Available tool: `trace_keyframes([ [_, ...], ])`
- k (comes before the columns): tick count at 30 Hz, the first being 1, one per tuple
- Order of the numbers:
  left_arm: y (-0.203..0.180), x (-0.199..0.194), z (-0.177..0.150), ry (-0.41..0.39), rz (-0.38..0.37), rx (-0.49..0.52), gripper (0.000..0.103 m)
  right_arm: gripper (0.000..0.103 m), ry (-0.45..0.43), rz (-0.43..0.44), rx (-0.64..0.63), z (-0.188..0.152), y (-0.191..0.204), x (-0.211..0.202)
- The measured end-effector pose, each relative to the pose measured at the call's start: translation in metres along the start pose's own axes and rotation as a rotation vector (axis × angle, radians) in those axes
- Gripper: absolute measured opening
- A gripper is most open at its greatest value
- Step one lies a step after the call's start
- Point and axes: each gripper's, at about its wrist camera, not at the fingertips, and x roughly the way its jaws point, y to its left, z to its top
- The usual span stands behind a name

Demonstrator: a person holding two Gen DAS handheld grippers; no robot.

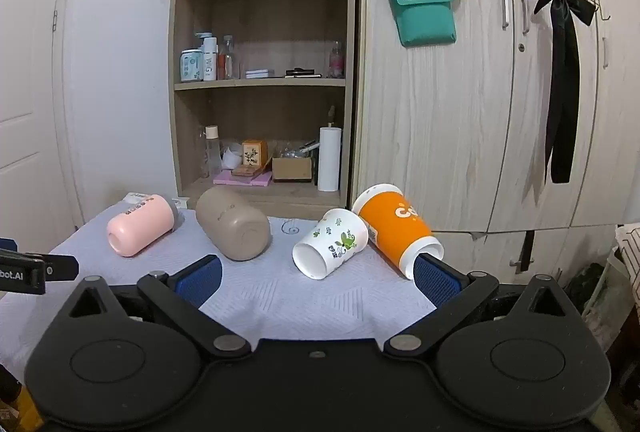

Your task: Flip cup upright

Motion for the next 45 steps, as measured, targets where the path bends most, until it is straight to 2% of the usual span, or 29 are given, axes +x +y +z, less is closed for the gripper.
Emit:
trace_keyframes([
  [7,0.002,0.002,-0.001,-0.027,-0.007,-0.002,0.103,0.103,-0.005,-0.03,-0.034,0.004,0.011,-0.002],
  [22,0.004,-0.005,-0.002,-0.09,0.003,0.008,0.103,0.103,-0.004,-0.052,-0.028,-0.001,0.004,-0.002],
  [45,0.005,-0.004,-0.005,-0.062,0.011,0.0,0.103,0.103,0.061,-0.077,-0.002,-0.008,-0.004,0.006],
])
